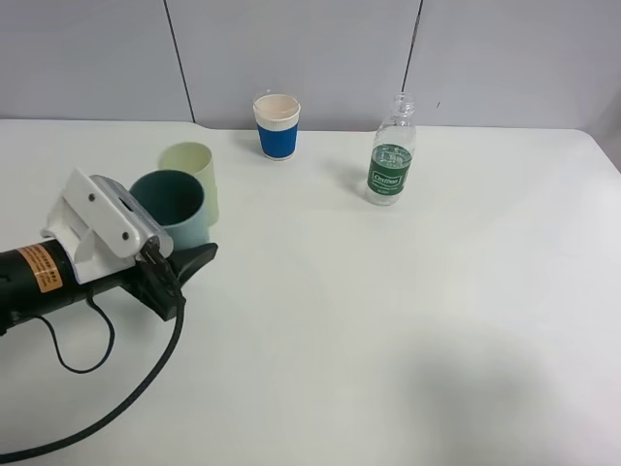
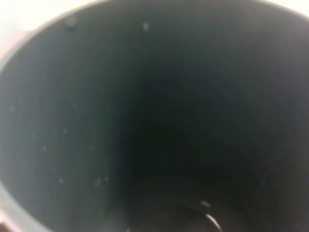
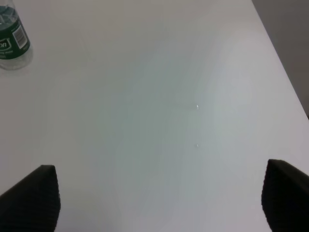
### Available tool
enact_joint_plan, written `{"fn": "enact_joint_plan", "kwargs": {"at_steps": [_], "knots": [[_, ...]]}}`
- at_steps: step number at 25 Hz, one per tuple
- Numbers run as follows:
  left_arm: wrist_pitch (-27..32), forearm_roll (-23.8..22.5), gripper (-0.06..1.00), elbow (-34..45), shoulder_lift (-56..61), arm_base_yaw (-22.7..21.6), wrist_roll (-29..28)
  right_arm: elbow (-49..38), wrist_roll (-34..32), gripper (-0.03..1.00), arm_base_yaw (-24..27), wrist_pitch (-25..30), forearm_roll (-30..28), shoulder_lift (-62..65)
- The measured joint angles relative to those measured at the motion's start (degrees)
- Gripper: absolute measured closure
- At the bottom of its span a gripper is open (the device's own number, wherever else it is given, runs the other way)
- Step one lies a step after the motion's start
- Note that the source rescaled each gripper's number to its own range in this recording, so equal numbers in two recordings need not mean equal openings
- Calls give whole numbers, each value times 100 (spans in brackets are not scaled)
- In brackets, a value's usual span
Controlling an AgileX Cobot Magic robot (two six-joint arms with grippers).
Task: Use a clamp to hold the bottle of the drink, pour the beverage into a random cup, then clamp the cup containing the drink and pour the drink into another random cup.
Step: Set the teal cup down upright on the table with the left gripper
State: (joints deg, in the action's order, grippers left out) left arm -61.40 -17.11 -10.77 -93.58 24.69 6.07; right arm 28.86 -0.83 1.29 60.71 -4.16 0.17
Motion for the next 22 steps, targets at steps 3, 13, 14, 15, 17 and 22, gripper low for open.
{"fn": "enact_joint_plan", "kwargs": {"at_steps": [3,13,14,15,17,22], "knots": [[-577,-183,94,6,-509,0,-54,0,0,30,0,0,0,0],[-755,-578,94,-174,-1566,0,233,0,0,30,0,0,0,0],[-755,-598,94,-213,-1583,0,238,0,0,30,0,0,0,0],[-755,-610,94,-255,-1597,0,252,0,0,30,0,0,0,0],[-760,-648,94,-344,-1615,0,251,0,0,30,0,0,0,0],[-760,-806,94,-621,-1615,0,251,0,0,30,0,0,0,0]]}}
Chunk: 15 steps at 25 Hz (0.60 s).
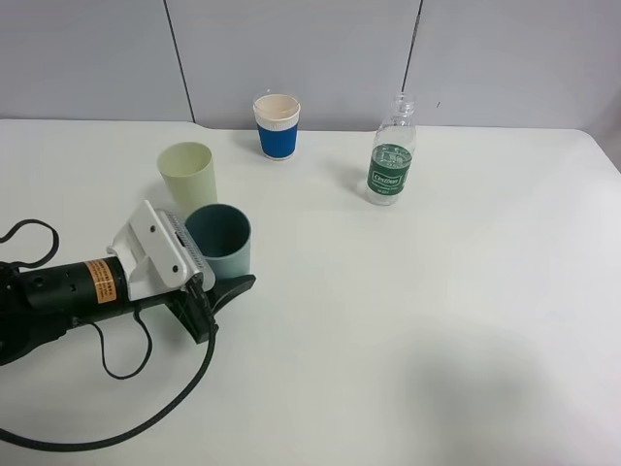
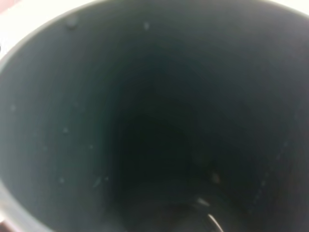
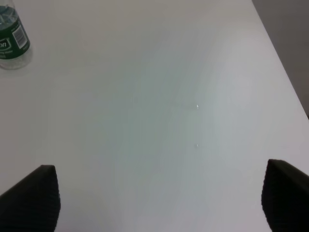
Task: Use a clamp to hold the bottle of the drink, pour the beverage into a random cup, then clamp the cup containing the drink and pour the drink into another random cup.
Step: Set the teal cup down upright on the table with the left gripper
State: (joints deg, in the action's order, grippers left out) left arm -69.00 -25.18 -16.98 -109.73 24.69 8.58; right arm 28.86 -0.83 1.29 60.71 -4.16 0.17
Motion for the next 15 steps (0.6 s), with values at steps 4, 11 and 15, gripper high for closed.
{"fn": "enact_joint_plan", "kwargs": {"at_steps": [4,11,15], "knots": [[0,-99,94,-232,0,0,0,0,0,30,0,0,0,0],[-3,-187,94,-575,-123,0,-197,0,0,30,0,0,0,0],[2,-394,94,-738,-310,0,-291,0,0,30,0,0,0,0]]}}
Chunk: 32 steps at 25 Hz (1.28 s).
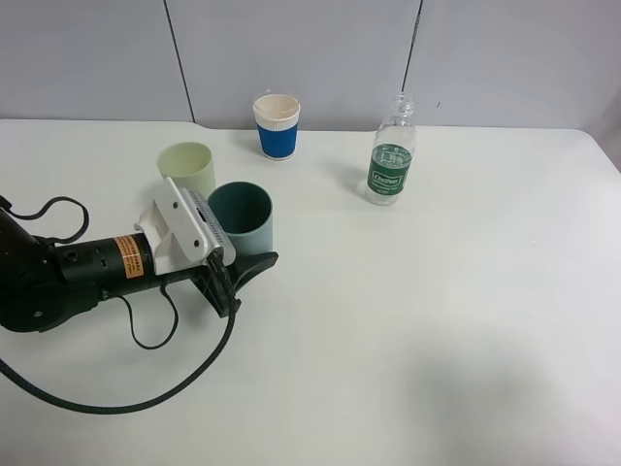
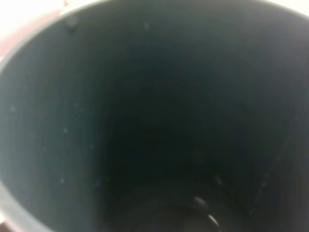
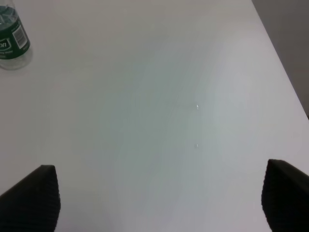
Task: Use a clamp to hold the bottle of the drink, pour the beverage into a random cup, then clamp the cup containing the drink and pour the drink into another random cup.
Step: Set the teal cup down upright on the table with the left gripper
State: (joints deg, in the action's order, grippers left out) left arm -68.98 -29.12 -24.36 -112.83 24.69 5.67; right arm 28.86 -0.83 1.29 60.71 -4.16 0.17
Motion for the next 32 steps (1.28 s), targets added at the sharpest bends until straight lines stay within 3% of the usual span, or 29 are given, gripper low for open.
{"fn": "enact_joint_plan", "kwargs": {"at_steps": [18,32], "knots": [[-1,-450,94,-616,-789,0,-57,0,0,30,0,0,0,0],[-212,-444,94,-668,-1185,0,-73,0,0,30,0,0,0,0]]}}
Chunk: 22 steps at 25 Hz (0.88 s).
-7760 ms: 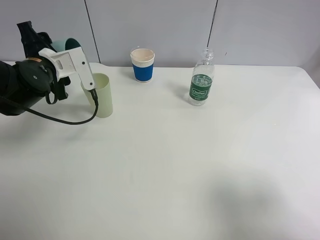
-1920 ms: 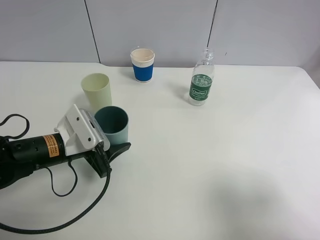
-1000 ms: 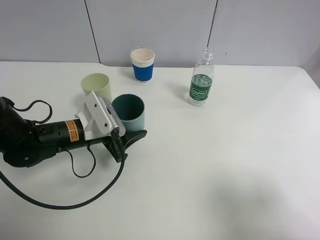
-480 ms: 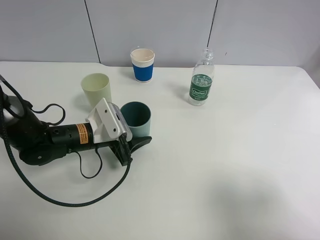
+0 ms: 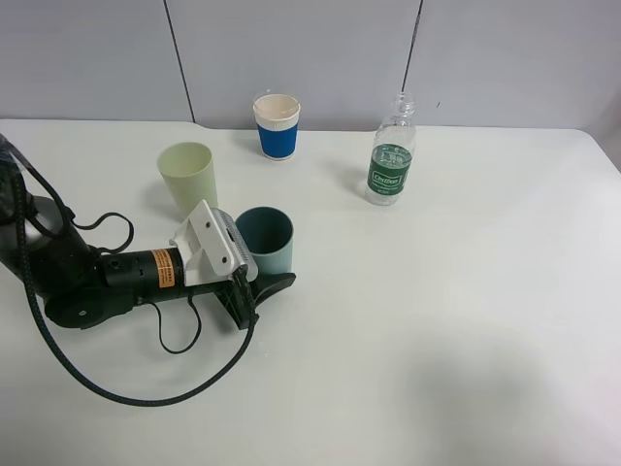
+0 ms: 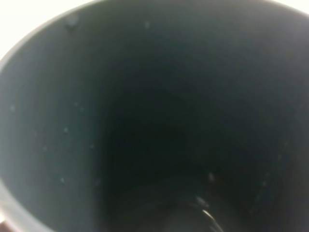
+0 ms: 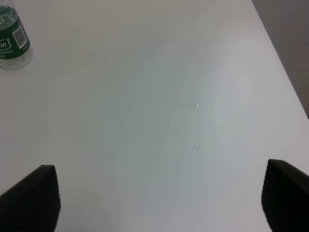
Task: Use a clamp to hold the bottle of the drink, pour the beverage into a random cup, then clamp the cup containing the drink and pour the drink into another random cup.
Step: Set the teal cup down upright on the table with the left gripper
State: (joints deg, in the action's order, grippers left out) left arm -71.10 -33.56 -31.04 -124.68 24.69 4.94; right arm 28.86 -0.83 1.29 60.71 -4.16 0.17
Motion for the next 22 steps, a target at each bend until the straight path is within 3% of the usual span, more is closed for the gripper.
{"fn": "enact_joint_plan", "kwargs": {"at_steps": [7,8,10,11,13,17,22], "knots": [[0,0,91,0,0,0,0,0,0,30,0,0,0,0],[29,0,81,0,0,0,0,0,0,30,0,0,0,0],[77,0,37,0,-29,0,0,0,0,30,0,0,0,0],[90,0,22,0,-29,0,0,0,0,30,0,0,0,0],[90,0,2,0,-14,0,0,0,0,30,0,0,0,0],[90,108,-5,113,183,0,0,0,0,30,0,0,0,0],[90,488,-5,684,600,0,0,0,0,30,0,0,0,0]]}}
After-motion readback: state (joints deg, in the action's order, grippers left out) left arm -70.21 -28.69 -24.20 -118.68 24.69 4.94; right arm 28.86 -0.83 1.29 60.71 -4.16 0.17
